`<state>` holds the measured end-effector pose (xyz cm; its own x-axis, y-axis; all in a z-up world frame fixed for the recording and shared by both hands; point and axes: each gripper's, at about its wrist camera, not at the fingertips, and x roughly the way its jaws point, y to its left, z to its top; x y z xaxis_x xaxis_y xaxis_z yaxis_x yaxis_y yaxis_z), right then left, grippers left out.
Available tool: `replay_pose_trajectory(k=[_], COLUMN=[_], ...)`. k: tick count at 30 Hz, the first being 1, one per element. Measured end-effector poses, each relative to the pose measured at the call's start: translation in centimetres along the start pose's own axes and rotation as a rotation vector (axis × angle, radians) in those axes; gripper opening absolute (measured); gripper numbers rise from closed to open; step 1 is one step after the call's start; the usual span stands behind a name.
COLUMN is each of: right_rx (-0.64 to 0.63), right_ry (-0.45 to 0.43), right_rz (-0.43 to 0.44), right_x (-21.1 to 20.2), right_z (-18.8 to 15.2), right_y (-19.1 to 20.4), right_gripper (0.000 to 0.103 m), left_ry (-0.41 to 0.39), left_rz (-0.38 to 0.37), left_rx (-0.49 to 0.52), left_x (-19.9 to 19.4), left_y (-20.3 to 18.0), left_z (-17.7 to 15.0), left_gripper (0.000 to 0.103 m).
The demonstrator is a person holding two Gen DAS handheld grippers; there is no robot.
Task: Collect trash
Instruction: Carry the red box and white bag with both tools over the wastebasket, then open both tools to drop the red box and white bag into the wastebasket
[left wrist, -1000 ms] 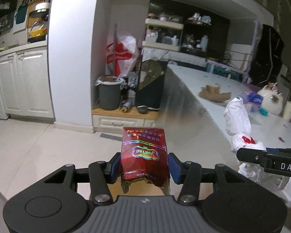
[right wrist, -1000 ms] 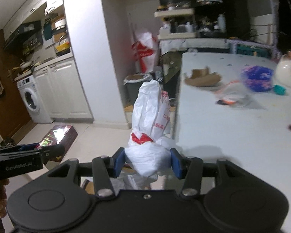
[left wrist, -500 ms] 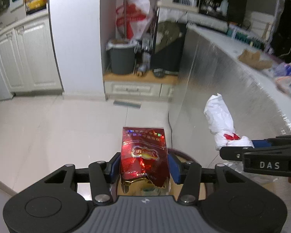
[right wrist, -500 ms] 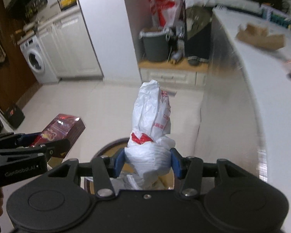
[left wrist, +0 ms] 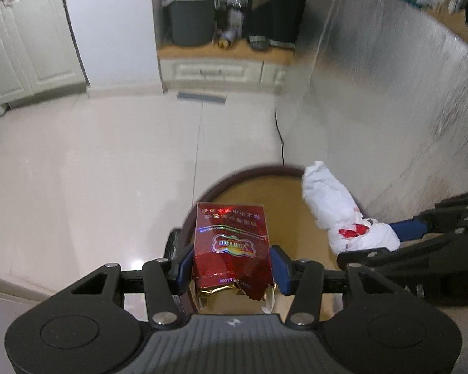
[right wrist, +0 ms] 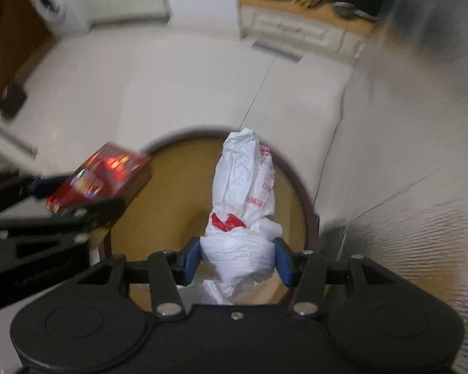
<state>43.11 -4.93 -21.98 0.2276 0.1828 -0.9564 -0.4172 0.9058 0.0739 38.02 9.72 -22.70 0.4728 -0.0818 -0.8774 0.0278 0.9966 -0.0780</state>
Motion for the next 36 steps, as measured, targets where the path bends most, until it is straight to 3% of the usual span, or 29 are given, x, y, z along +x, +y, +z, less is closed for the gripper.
replay_pose_trajectory(k=[7, 12, 21, 22, 25, 31, 36], right_rx=[-0.055, -0.011, -0.027, -0.030, -0.042, -0.073, -0.068], right_ry=[0.066, 0.072, 0.103, 0.105, 0.103, 0.053, 0.039], right_rz=[-0.033, -0.039, -0.049, -0.048, -0.048, -0.009, -0.022], right_x=[1.6, 1.3, 1.7, 1.8, 2.3, 1.7, 1.5], right_z=[-0.1, 0.2, 0.0, 0.1, 0.5, 0.4, 0.3], right_y=[1.3, 0.5, 1.2, 1.1, 0.9, 1.5, 1.4], right_gripper=[0.051, 0.051, 0.051, 0.051, 0.051, 0.054, 0.068], left_ry=[0.077, 0.119, 0.207, 0.213, 0.203, 0.178, 0.167], left_rz=[0.009, 0.012, 0.005, -0.004, -0.019, 0.003, 0.005], left_rx=[0.027, 0.069, 0.222, 0.231, 0.243, 0.311, 0.323], left_x=[2.8, 4.2, 6.2, 6.2, 5.8, 4.8, 4.2], left_y=[0.3, -0.1, -1.6, -1.7, -1.7, -1.9, -1.7], left_z=[-1.1, -2.0, -3.6, -3.5, -3.3, -3.4, -3.8], left_gripper=[0.052, 0.052, 0.053, 0.054, 0.080, 0.085, 0.089])
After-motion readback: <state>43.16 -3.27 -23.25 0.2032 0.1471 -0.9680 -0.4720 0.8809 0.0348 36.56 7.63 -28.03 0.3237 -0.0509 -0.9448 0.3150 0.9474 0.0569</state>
